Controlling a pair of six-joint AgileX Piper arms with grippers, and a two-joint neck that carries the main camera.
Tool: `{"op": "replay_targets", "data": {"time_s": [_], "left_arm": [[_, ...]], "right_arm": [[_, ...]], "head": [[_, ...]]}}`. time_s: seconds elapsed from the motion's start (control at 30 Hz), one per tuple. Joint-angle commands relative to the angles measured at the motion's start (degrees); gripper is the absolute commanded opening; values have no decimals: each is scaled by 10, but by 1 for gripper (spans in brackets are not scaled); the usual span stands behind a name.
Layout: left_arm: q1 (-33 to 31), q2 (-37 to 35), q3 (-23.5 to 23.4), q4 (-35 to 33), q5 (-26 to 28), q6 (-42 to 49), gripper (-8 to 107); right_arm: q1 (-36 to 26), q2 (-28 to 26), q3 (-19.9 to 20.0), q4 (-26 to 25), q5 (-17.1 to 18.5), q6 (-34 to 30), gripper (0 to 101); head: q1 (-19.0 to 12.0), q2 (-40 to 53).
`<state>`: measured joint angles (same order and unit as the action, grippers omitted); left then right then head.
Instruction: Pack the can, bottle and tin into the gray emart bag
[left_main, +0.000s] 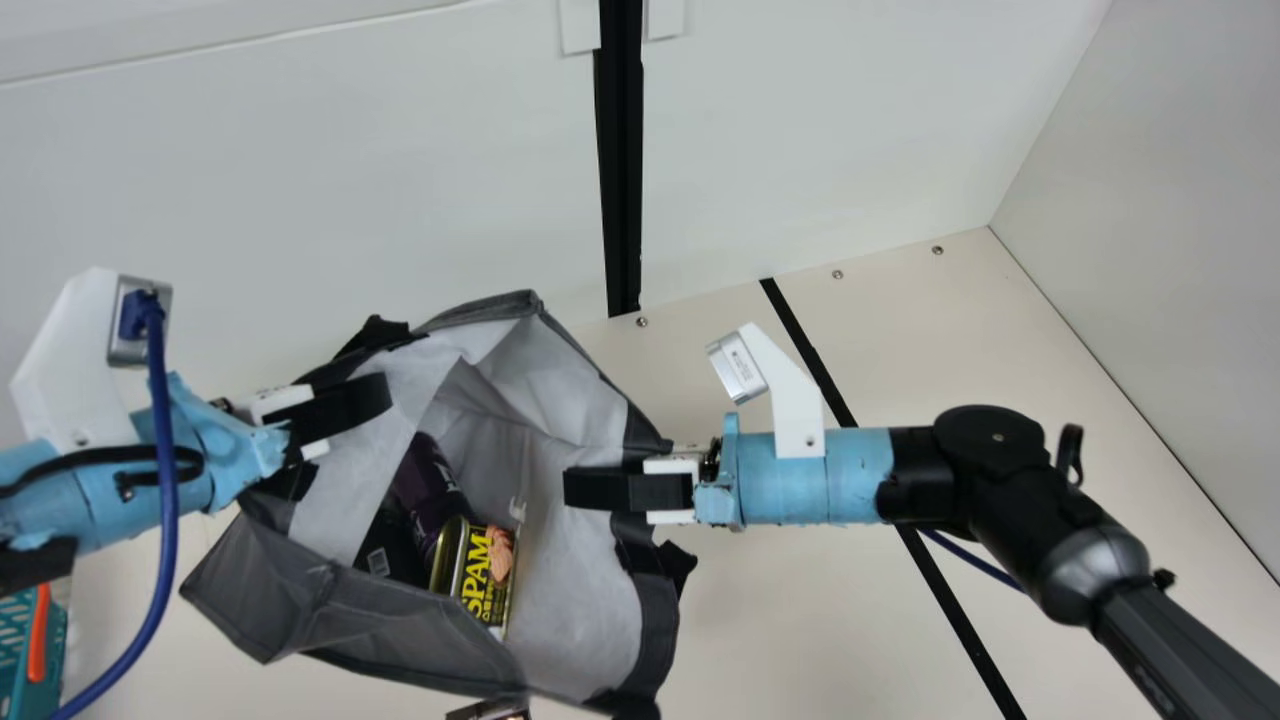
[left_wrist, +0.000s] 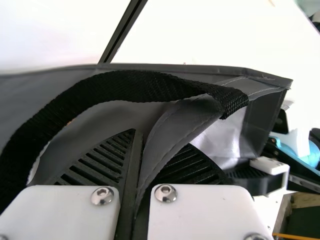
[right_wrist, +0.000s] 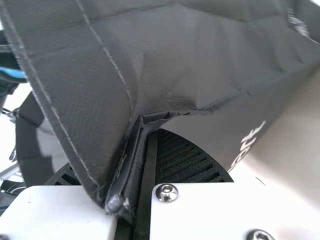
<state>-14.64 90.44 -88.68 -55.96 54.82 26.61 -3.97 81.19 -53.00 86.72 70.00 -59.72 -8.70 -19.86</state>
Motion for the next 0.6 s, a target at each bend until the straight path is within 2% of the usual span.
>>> {"op": "replay_targets", "data": {"time_s": [0.0, 0.57], "left_arm": [[-2, -12, 4, -2, 3, 4, 10], [-11, -57, -48, 19, 42, -13, 10]], "right_arm": [[-1, -25, 1, 3, -1, 10, 0], [-28, -175, 2, -12, -1, 104, 0]], "head": [[-13, -1], [-13, -1]]}}
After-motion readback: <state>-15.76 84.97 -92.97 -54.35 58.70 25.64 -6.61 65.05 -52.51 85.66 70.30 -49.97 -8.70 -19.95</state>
